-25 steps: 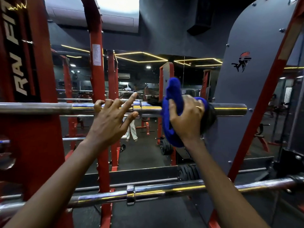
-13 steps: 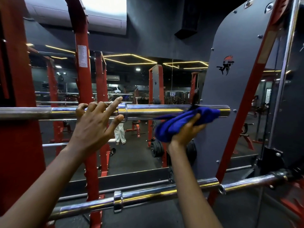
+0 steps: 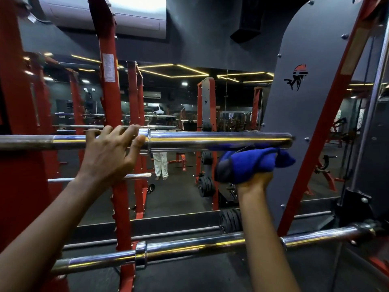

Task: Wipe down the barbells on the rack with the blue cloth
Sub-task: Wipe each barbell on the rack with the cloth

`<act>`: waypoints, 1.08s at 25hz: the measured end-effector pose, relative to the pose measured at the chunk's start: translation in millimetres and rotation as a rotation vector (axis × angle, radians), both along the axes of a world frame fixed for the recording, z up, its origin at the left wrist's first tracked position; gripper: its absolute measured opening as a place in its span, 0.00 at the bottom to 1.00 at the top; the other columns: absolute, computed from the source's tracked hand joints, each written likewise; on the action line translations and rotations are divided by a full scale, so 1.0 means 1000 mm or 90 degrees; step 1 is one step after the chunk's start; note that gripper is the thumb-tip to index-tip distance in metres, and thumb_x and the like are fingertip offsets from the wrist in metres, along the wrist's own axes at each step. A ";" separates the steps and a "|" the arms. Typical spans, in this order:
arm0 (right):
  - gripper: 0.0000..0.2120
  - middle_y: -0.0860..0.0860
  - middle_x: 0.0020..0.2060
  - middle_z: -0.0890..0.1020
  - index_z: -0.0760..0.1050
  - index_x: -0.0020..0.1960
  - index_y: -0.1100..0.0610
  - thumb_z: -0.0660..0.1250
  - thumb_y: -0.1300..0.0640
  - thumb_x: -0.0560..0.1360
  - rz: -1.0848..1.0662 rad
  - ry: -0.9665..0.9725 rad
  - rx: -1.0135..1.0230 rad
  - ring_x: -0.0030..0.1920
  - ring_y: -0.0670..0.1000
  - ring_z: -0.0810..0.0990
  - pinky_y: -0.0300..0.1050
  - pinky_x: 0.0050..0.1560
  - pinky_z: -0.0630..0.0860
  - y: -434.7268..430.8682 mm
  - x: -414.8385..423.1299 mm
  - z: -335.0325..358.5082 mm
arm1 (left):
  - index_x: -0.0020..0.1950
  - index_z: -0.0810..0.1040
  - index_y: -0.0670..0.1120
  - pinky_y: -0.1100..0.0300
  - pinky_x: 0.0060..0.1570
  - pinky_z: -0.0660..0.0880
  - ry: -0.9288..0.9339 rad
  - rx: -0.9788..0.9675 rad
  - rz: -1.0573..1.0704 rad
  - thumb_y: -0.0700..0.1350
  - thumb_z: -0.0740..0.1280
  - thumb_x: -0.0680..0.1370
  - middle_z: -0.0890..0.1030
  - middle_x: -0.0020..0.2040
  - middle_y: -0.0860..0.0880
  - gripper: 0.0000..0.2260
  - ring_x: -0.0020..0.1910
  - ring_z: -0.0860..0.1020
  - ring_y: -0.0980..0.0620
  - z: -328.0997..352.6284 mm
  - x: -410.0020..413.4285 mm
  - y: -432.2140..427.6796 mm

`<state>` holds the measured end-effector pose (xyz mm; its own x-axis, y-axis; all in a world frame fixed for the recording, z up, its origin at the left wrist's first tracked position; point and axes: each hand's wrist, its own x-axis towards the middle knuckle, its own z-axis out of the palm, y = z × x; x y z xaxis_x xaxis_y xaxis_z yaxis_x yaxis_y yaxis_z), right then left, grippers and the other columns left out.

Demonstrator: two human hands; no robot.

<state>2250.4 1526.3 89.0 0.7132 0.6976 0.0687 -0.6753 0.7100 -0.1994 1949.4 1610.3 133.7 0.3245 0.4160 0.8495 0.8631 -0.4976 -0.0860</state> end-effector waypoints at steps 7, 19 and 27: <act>0.18 0.52 0.57 0.83 0.76 0.65 0.58 0.67 0.47 0.82 -0.809 -0.719 -0.286 0.58 0.51 0.82 0.49 0.63 0.78 0.011 0.031 0.006 | 0.72 0.73 0.43 0.49 0.55 0.69 0.019 -0.376 0.165 0.71 0.40 0.80 0.77 0.68 0.37 0.41 0.67 0.74 0.37 0.064 0.019 -0.009; 0.21 0.50 0.50 0.84 0.78 0.58 0.54 0.57 0.40 0.81 -0.819 -1.183 -0.354 0.52 0.53 0.80 0.57 0.70 0.67 0.023 -0.062 0.036 | 0.81 0.62 0.53 0.46 0.61 0.59 0.016 0.061 -0.071 0.56 0.48 0.85 0.76 0.61 0.51 0.24 0.60 0.70 0.48 -0.019 -0.008 0.006; 0.19 0.58 0.56 0.74 0.72 0.56 0.61 0.66 0.46 0.75 -0.835 -0.789 -0.444 0.55 0.56 0.75 0.61 0.60 0.75 0.013 0.037 0.031 | 0.82 0.60 0.53 0.51 0.60 0.56 0.001 0.066 -0.065 0.57 0.47 0.85 0.75 0.59 0.50 0.25 0.59 0.69 0.48 -0.022 -0.007 0.012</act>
